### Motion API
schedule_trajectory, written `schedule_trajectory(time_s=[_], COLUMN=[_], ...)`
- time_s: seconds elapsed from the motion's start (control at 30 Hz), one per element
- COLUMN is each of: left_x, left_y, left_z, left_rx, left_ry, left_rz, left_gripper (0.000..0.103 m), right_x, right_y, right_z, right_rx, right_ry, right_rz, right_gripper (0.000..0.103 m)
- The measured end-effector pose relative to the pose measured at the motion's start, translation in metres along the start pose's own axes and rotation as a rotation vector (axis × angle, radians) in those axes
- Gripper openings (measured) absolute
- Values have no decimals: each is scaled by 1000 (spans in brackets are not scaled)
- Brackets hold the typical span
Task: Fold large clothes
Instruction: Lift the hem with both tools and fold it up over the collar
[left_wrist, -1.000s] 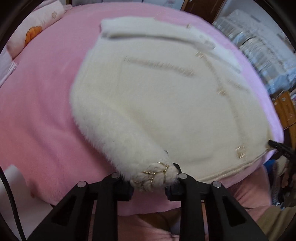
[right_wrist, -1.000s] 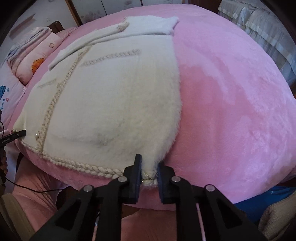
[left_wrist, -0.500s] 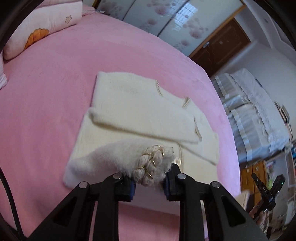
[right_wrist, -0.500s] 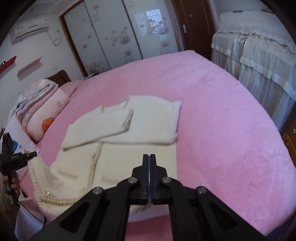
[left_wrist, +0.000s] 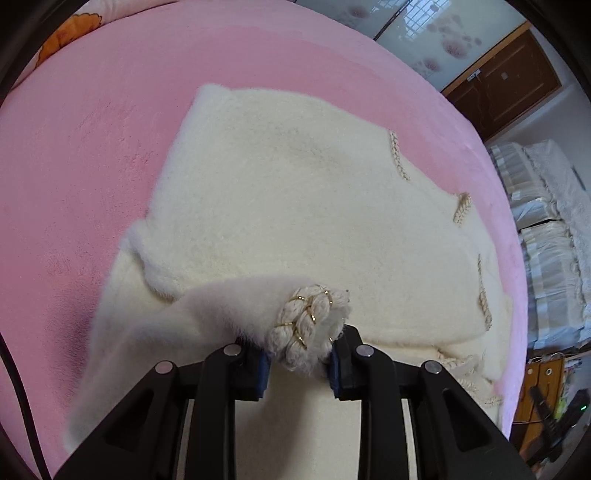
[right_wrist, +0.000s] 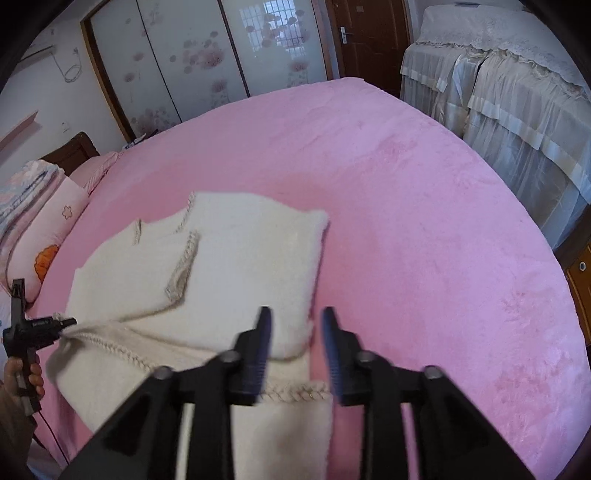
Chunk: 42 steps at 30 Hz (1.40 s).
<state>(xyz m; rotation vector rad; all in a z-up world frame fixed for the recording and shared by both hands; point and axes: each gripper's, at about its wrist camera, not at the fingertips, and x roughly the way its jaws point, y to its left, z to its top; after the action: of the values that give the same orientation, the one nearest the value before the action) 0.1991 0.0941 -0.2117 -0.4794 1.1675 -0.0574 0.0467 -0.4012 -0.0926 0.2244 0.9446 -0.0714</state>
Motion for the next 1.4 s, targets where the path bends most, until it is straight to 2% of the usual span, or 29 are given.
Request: schedule_trajectory(time_s=[0.1, 0.27, 0.3, 0.33, 0.37, 0.4, 0.5, 0.63, 0.7, 0.8, 1.0, 1.1, 1.2, 1.3, 1.4], left_x=[-3, -16, -18, -21, -26, -31, -55, -90, -101, -101, -51, -15, 20, 52, 76], left_y=[0, 1, 0, 0, 0, -2, -9, -21, -23, -30, -55, -58, -52, -44, -34], left_z=[1, 2, 1, 1, 1, 0, 4, 20, 37, 73, 142, 165, 181, 189, 188], left_rx=[22, 39, 39, 39, 38, 36, 26, 41, 25, 2, 23, 8, -5, -8, -16], left_ry=[2, 3, 1, -1, -5, -8, -23, -66, -86, -110, -111, -94, -66, -31, 33], left_rz=[0, 6, 6, 6, 5, 3, -6, -8, -7, -4, 49, 86, 111, 95, 97], left_gripper=[23, 24, 24, 24, 24, 24, 23, 23, 23, 23, 23, 23, 23, 25, 28], right_x=[13, 43, 47, 49, 50, 47, 21, -26, -42, -44, 17, 62, 107, 144, 177], right_y=[-6, -10, -10, -9, -6, -1, 16, 32, 38, 47, 59, 57, 56, 56, 47], right_z=[-25, -50, -53, -55, -56, -56, -50, -24, -6, 26, 97, 121, 135, 139, 136], right_rx=[-21, 10, 22, 32, 22, -3, -88, -132, -134, -145, -121, -77, -71, -75, -65], right_ry=[82, 206, 221, 227, 231, 220, 135, -8, -81, -167, -236, -222, -180, -147, -56], right_rz=[52, 83, 93, 110, 111, 87, 33, 28, 23, -6, -64, -88, -129, -198, -243], right_gripper=[70, 70, 66, 56, 23, 11, 8, 8, 8, 8, 8, 8, 8, 8, 9])
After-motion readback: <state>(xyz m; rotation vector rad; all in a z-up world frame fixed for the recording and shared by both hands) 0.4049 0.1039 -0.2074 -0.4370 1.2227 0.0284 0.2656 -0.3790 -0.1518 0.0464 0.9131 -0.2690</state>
